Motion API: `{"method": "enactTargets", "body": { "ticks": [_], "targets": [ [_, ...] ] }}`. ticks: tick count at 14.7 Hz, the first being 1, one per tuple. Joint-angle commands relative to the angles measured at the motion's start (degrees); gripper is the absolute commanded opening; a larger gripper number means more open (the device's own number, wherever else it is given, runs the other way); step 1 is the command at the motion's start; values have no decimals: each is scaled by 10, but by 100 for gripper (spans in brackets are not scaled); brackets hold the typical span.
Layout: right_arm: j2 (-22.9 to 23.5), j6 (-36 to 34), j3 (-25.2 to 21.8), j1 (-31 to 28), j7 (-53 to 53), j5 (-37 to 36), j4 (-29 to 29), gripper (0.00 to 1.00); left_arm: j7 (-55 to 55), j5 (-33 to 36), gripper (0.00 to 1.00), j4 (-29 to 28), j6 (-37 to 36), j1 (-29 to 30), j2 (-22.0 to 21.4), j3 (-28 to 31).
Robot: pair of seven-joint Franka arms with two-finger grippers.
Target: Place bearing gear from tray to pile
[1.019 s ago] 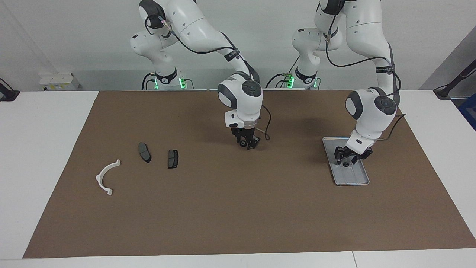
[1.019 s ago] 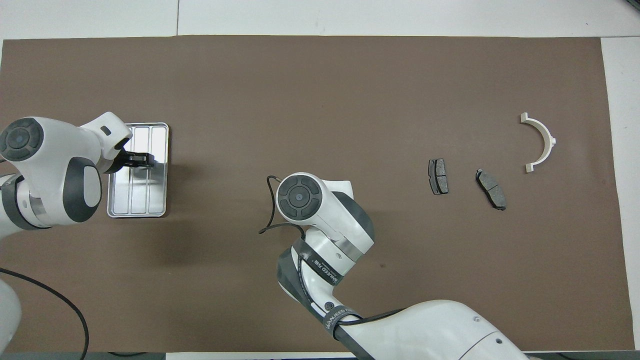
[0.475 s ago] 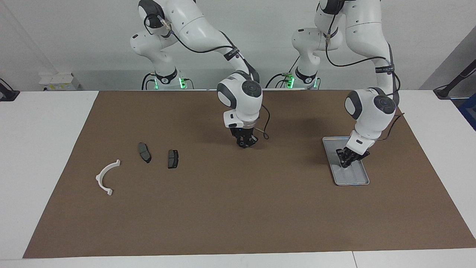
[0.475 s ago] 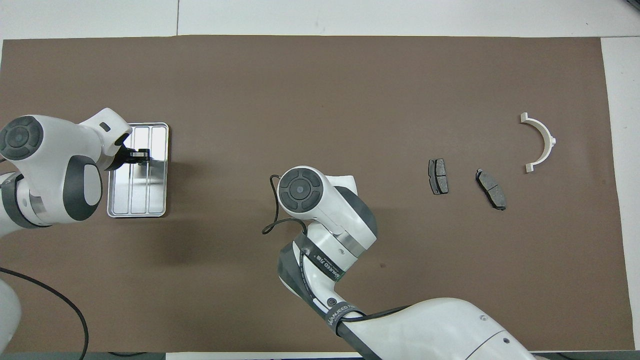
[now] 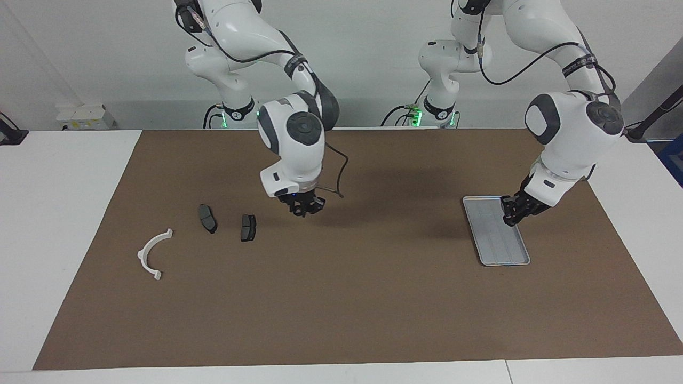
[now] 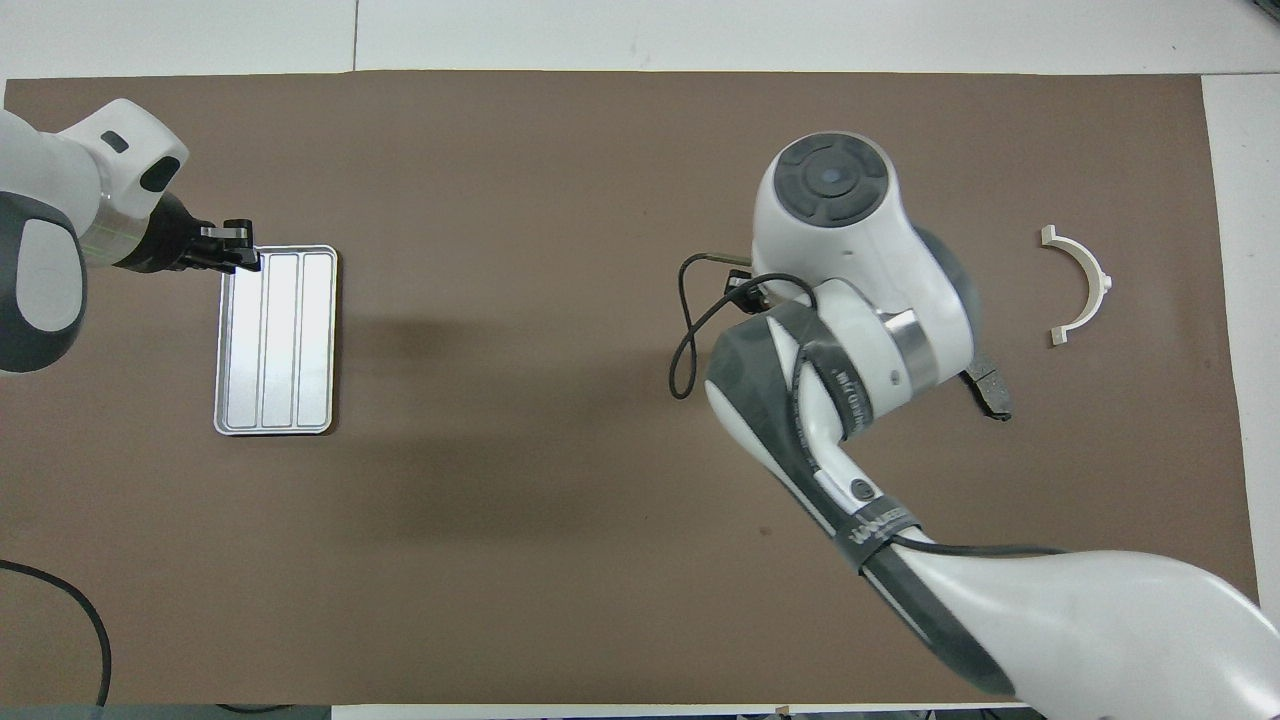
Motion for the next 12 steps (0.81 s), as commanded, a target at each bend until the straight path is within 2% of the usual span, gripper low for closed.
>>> {"method": "enactTargets", "body": {
  "ticks": [1, 3, 5, 7, 12],
  "targets": [
    [-5, 2, 9, -70, -164, 0, -3, 0, -182, 34, 0, -13, 29, -103, 2, 2],
    [-3, 43, 9, -122, -272, 1, -19, 0, -283, 38, 0, -48, 67, -178, -7, 2],
    [1, 90, 9, -157, -351, 1, -41, 0, -364, 44, 0, -54, 91, -231, 3, 2],
    [10, 150, 9, -178, -377, 0, -71, 0, -432, 59, 0, -54, 105, -278, 27, 2],
    [74, 234, 8, -218, -433, -4, -68, 0, -536, 87, 0, -81, 170, -343, 74, 2]
  ]
}}
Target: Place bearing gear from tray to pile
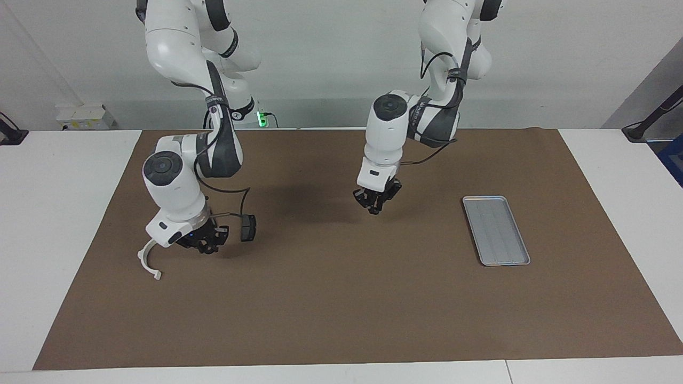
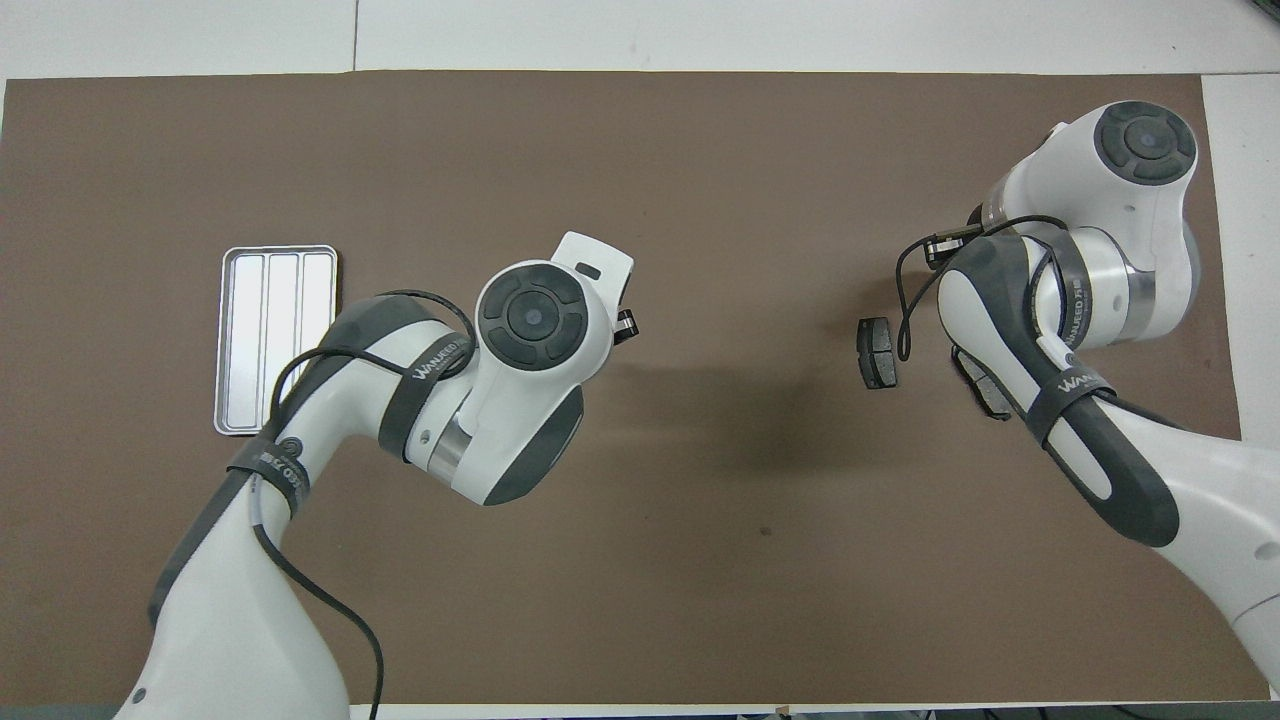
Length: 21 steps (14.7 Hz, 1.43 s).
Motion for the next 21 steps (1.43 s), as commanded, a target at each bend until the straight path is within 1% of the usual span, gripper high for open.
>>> {"method": "enactTargets", "body": {
  "ticks": [1, 2, 4, 7, 8, 9, 10, 11, 12, 13, 14, 16, 18, 20, 21],
  "targets": [
    [33, 48, 9, -25, -27, -7, 2, 0, -32, 13, 0, -31, 52, -24, 10, 11],
    [40, 61, 9, -27, -27, -8, 1, 0, -33, 14, 0, -40, 63, -27, 17, 11],
    [44, 63, 9, -27, -26, -8, 1, 0, -36, 14, 0, -51, 89, -33, 30, 12],
    [44, 62, 9, -27, -24, -6, 1, 0, -35, 14, 0, -71, 116, -34, 32, 12],
    [44, 62, 9, -27, -22, -6, 1, 10, -35, 14, 0, -72, 118, -34, 31, 12],
    [44, 61, 9, -27, -19, -5, 1, 67, -35, 14, 0, -73, 121, -34, 31, 12],
    [43, 58, 9, -25, -15, -5, 1, 100, -35, 14, 0, -76, 125, -34, 31, 12],
    [38, 50, 9, -22, -14, -5, 1, 100, -35, 14, 2, -78, 132, -34, 31, 12],
    [34, 43, 8, -20, -14, -5, 1, 100, -34, 14, 34, -79, 136, -33, 31, 11],
    [25, 30, 8, -18, -14, -6, 1, 100, -29, 14, 85, -75, 134, -31, 31, 12],
    [16, 18, 8, -16, -14, -8, 2, 100, -27, 14, 100, -69, 127, -27, 31, 12],
    [-7, -17, 10, -11, -13, -8, 5, 100, -21, 14, 100, -50, 104, -24, 23, 15],
    [-31, -52, 10, 7, -1, -7, 9, 100, 13, 18, 100, -22, 50, 3, -10, 17],
    [-51, -95, 11, 33, 78, -4, 11, 100, 59, 18, 100, 12, -19, 47, -50, 17],
    [-60, -114, 11, 58, 140, -1, 12, 100, 69, 22, 100, 39, -65, 65, -58, 19]
  ]
}}
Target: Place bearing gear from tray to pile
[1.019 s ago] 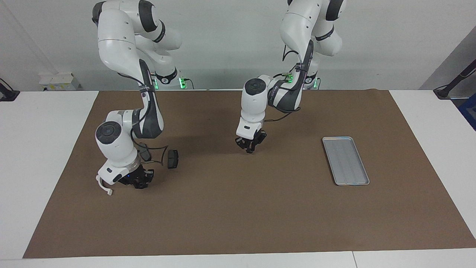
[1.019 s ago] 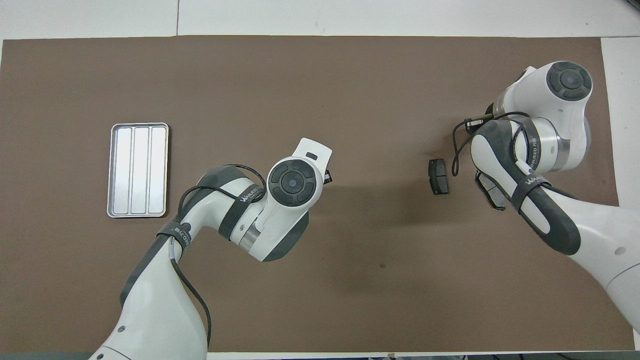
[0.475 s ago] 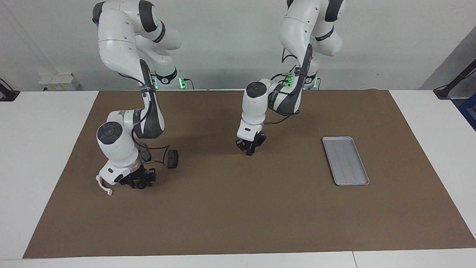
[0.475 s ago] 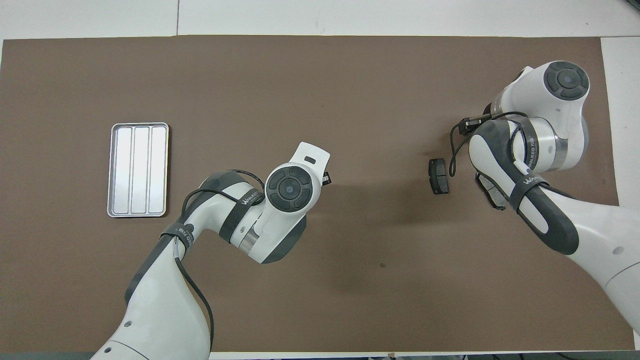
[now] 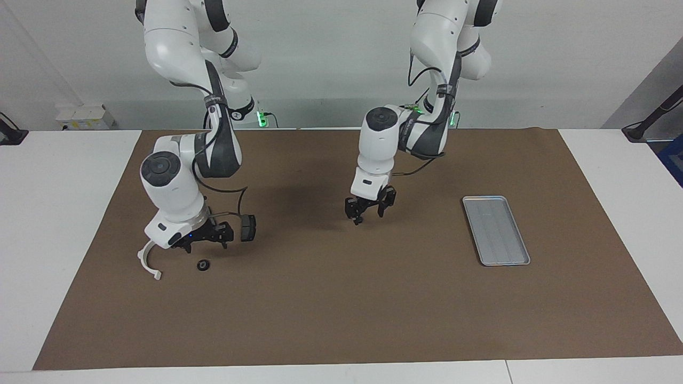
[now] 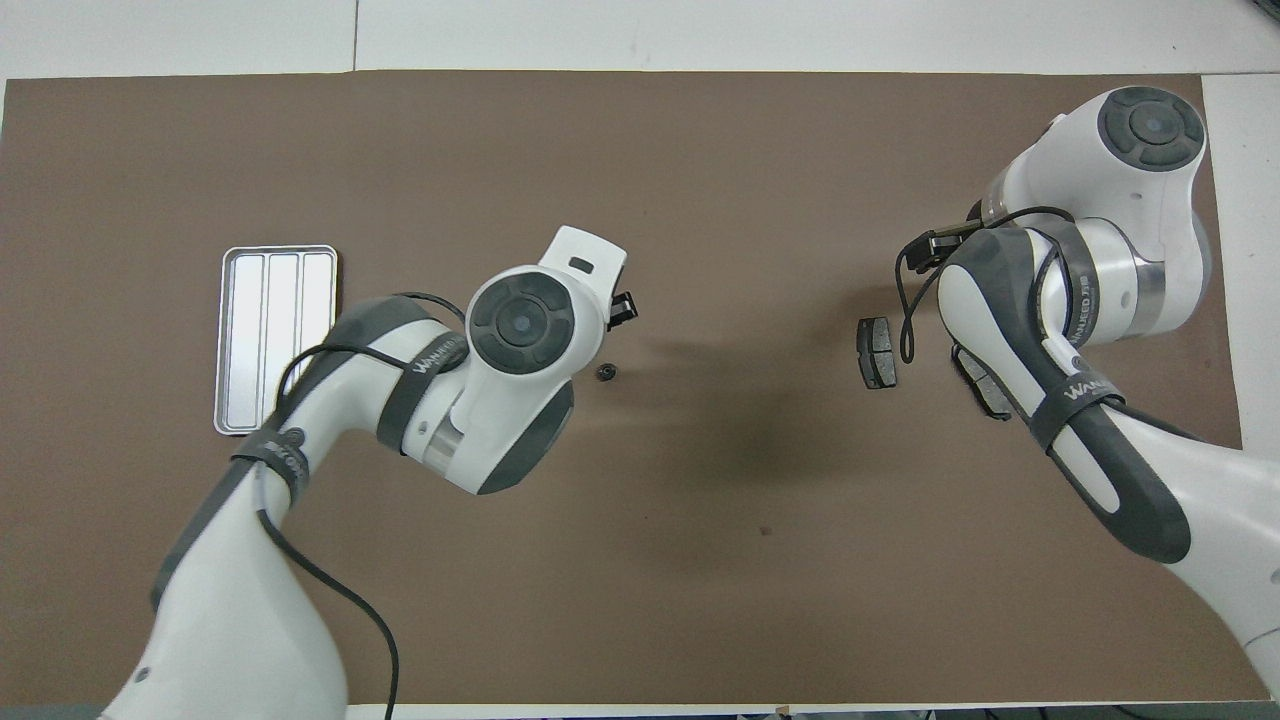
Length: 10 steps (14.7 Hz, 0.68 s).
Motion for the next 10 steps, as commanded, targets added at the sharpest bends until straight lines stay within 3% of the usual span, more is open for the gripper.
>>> {"method": "enactTargets", "body": {
  "ticks": [1, 4, 8, 10],
  "targets": [
    [-27, -49, 3, 63, 165, 0, 0, 100, 53, 41, 100, 59, -134, 57, -51, 6],
    [-27, -54, 5, 157, 412, 4, 7, 100, 206, 61, 100, 131, -260, 152, -93, 11],
    [-14, -22, 6, 232, 568, 33, 7, 100, 437, 21, 100, 127, -328, 281, -184, 17],
    [13, -12, 5, 267, 630, 24, 22, 100, 471, 20, 100, 127, -382, 318, -219, 17]
  ]
}}
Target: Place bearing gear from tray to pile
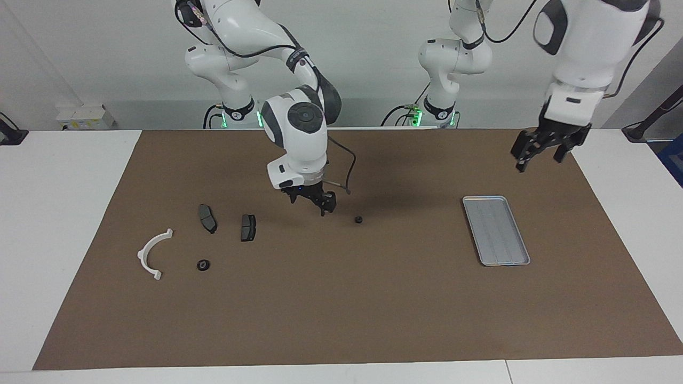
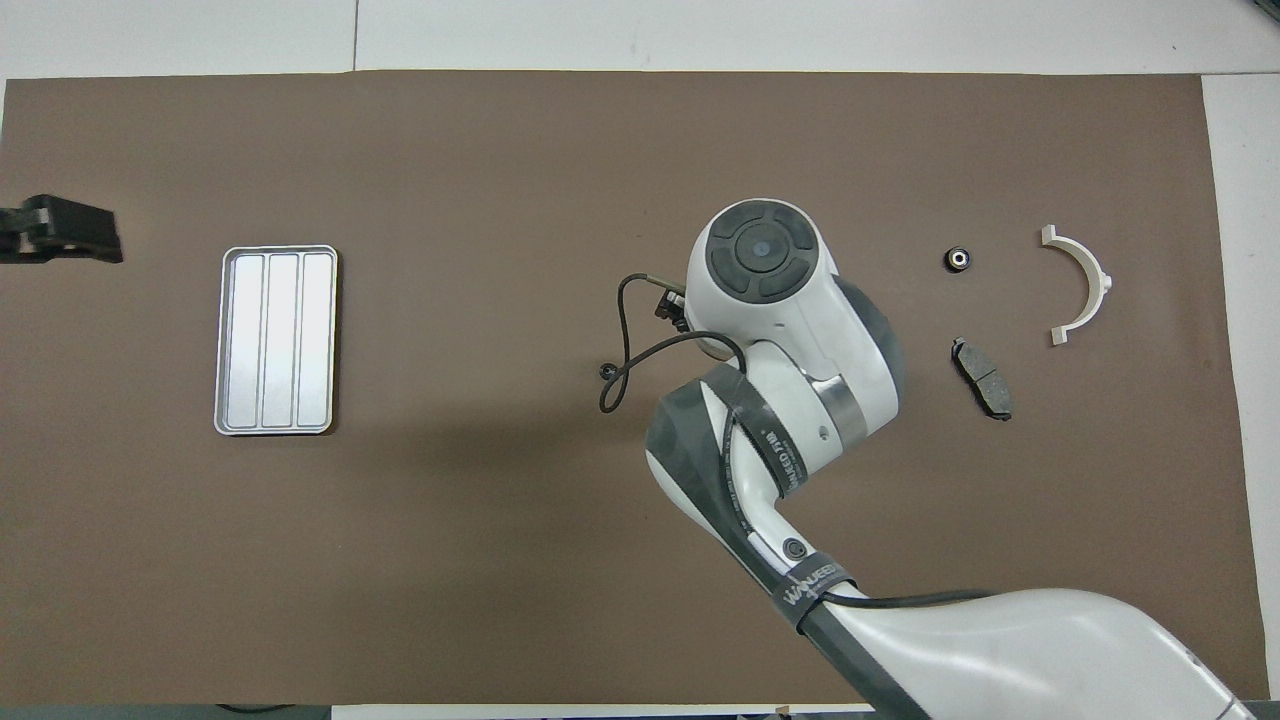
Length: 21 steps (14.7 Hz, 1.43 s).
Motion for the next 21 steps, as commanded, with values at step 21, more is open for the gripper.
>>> {"method": "enactTargets", "body": {
  "ticks": [21],
  "targets": [
    [149, 90, -1, 85, 161, -15, 74, 91, 20, -53, 100, -7, -92, 119, -27, -117]
  ]
}}
